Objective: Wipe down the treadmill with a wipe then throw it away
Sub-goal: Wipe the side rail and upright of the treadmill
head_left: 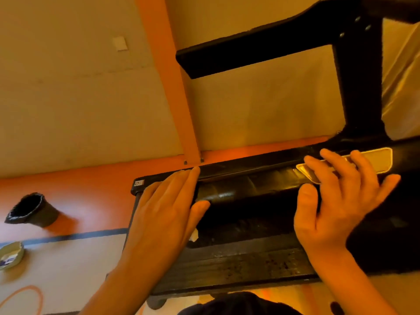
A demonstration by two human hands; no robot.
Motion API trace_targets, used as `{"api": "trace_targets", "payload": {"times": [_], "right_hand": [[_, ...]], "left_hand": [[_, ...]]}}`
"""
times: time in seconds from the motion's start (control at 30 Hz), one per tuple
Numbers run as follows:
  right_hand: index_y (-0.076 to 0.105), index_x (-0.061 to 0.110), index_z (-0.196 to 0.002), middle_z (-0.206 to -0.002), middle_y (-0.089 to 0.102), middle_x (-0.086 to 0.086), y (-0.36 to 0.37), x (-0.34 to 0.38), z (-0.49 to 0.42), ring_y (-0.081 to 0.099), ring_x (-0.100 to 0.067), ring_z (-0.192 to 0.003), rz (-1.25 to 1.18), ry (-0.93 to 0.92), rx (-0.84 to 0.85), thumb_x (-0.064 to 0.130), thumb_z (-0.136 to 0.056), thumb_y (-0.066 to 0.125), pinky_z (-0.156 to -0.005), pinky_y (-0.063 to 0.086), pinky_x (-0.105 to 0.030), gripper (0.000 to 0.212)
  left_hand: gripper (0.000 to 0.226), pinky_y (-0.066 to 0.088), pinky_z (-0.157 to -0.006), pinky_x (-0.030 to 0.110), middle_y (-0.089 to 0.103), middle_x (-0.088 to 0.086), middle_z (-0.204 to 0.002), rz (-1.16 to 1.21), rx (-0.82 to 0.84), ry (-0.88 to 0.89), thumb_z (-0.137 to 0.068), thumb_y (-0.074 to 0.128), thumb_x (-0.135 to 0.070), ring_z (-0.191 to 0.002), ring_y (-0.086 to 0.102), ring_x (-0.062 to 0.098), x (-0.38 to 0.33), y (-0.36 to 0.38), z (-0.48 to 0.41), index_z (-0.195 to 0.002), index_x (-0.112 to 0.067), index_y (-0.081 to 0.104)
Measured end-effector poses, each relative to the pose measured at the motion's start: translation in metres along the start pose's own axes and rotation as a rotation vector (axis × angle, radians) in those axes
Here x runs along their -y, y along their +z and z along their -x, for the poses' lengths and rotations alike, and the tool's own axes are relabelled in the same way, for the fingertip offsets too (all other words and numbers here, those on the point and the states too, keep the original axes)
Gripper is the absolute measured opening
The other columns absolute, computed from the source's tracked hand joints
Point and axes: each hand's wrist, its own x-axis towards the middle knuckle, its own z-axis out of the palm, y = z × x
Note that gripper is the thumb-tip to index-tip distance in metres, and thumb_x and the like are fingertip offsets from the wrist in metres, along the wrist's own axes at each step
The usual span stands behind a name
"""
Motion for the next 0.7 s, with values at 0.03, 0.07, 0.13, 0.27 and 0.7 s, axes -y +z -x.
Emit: {"api": "trace_targets", "payload": {"times": [0.03,0.07,0.13,0.27,0.7], "right_hand": [[0.073,0.014,-0.118,-0.131,0.066,-0.011,0.003,0.006,0.0,0.043,-0.036,-0.139,0.019,0.02,-0.02,0.03,-0.101,0.041,-0.12,0.002,-0.063,0.04],[0.073,0.015,-0.118,-0.131,0.066,-0.01,0.006,0.01,0.001,0.043,-0.036,-0.14,0.037,0.037,-0.038,0.032,-0.102,0.04,-0.12,0.002,-0.064,0.041],[0.073,0.015,-0.12,-0.132,0.066,-0.009,0.009,0.017,0.002,0.042,-0.035,-0.142,0.061,0.068,-0.062,0.035,-0.105,0.035,-0.12,0.003,-0.066,0.045],[0.071,0.013,-0.124,-0.132,0.066,-0.007,0.013,0.028,0.004,0.044,-0.033,-0.143,0.077,0.087,-0.077,0.037,-0.107,0.032,-0.121,0.006,-0.066,0.049],[0.061,0.009,-0.139,-0.156,0.048,-0.009,0.025,0.092,0.019,0.026,-0.032,-0.154,0.085,0.244,-0.032,0.029,-0.105,0.036,-0.127,0.001,-0.044,0.047]], "left_hand": [[0.061,0.056,-0.086,0.043,0.066,0.013,-0.13,-0.008,0.013,0.078,-0.106,0.031,-0.048,-0.113,0.056,0.026,0.004,-0.001,-0.003,-0.142,-0.003,0.052],[0.065,0.057,-0.083,0.042,0.065,0.015,-0.132,-0.021,0.027,0.164,-0.105,0.03,-0.05,-0.116,0.052,0.025,0.011,-0.003,-0.006,-0.142,-0.002,0.052],[0.068,0.059,-0.082,0.041,0.062,0.016,-0.139,-0.042,0.054,0.322,-0.1,0.035,-0.051,-0.121,0.047,0.024,0.029,-0.009,-0.007,-0.144,-0.001,0.05],[0.065,0.039,-0.11,0.034,0.037,0.011,-0.159,0.008,0.096,0.542,-0.103,0.037,-0.046,-0.141,0.039,0.025,0.063,-0.013,-0.003,-0.154,-0.006,0.034],[0.065,0.027,-0.116,0.051,0.015,0.011,-0.17,0.014,0.209,1.039,-0.108,0.027,-0.046,-0.156,0.017,0.031,0.101,-0.003,-0.024,-0.161,-0.007,0.023]]}}
